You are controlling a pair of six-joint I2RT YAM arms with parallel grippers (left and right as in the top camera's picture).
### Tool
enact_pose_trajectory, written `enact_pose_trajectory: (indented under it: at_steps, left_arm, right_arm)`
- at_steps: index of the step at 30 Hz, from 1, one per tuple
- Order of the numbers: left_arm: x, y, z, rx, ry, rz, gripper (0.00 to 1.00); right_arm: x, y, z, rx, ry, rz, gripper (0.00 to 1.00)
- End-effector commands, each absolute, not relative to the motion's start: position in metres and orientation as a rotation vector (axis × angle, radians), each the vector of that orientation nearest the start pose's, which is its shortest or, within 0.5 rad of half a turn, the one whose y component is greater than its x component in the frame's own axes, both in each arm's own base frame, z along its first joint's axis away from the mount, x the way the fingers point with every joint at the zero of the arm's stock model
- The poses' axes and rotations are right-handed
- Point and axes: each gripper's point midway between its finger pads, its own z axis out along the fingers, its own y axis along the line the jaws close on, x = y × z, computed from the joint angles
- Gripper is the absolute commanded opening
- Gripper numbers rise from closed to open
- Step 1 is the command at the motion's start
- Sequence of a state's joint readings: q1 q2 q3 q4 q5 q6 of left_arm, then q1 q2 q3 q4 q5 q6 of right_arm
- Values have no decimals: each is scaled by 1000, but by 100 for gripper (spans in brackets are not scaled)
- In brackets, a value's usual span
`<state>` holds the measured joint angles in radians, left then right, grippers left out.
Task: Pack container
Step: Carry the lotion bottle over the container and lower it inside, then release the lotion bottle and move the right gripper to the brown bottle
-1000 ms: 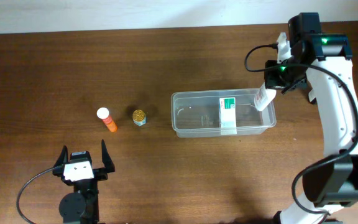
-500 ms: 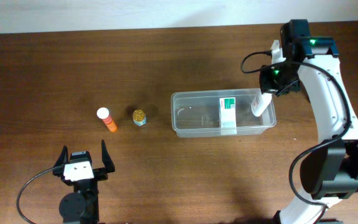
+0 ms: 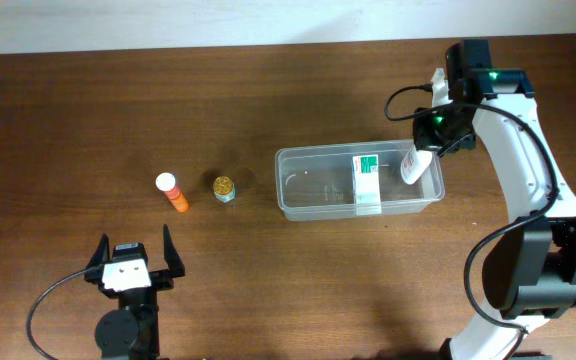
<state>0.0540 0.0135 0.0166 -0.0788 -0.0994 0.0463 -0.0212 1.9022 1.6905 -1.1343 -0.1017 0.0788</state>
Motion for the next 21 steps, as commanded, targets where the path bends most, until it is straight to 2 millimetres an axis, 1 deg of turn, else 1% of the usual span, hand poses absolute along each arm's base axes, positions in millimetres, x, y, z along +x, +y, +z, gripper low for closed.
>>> enact_pose_trajectory:
  at_steps: [1,6,9,15,16,17,21]
  left_arm:
    - [244,29,158,-63,1644,161,99]
    - [244,29,158,-63,1644,161,99]
    - [244,29,158,-63,1644,161,99]
    - [244,29,158,-62,1644,162,99]
    - [244,29,158,-62,1644,161,99]
    - [244,29,158,-63,1644,161,99]
    - [244,29,158,-62,1644,161,99]
  right_arm:
    - [411,11,123,125,2927,148,15]
    - [404,11,106,127,2953,148,15]
    - [403,11,101,127,2954,147,15]
    - [406,11,100,119,2940,146,16]
    - [406,11,100,115,2940,147,16]
    - [406,11,100,114,2940,146,19]
    - [409,11,101,87,2931,143,20]
